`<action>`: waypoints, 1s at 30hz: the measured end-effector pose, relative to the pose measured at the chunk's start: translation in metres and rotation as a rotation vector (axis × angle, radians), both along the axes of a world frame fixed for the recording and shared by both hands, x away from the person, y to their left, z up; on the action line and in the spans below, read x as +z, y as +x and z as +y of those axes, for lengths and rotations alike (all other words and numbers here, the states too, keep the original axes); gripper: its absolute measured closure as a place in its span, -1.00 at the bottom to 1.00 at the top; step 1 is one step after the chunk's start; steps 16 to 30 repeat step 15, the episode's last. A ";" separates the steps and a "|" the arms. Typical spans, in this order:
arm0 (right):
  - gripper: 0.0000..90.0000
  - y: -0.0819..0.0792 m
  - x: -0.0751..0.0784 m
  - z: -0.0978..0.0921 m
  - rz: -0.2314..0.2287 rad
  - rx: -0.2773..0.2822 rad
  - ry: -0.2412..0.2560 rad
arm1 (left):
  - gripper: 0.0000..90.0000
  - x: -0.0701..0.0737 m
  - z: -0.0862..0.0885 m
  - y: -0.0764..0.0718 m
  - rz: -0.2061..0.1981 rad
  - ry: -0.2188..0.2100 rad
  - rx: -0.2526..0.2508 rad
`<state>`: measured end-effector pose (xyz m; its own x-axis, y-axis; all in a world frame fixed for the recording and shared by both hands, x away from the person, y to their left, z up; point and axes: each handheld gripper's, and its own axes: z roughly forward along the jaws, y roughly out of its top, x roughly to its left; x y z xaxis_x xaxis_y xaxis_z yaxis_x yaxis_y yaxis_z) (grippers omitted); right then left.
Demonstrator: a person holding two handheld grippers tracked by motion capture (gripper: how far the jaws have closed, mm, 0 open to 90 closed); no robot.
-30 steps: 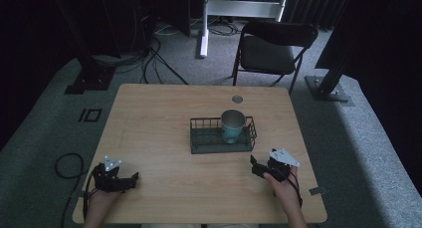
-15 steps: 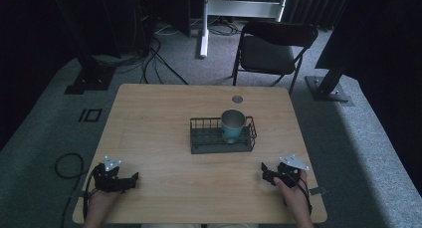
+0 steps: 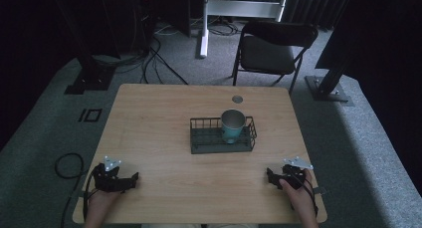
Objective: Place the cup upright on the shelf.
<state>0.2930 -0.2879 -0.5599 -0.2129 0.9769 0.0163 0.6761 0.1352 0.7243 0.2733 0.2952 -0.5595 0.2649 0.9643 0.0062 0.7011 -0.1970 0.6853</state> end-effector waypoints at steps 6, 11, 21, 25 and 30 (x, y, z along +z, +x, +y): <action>-0.76 0.000 0.000 0.001 0.001 0.005 -0.009 | -0.99 0.000 0.000 0.000 0.000 0.000 0.000; -0.76 0.000 0.000 0.001 0.001 0.005 -0.009 | -0.99 0.000 0.000 0.000 -0.002 -0.005 0.021; -0.76 0.000 0.000 0.001 0.001 0.005 -0.009 | -0.99 0.000 -0.001 0.000 -0.001 -0.004 0.058; -0.76 0.000 0.000 0.001 0.001 0.005 -0.009 | -0.99 0.000 -0.001 0.000 -0.001 -0.004 0.058; -0.76 0.000 0.000 0.001 0.001 0.005 -0.009 | -0.99 0.000 -0.001 0.000 -0.001 -0.004 0.058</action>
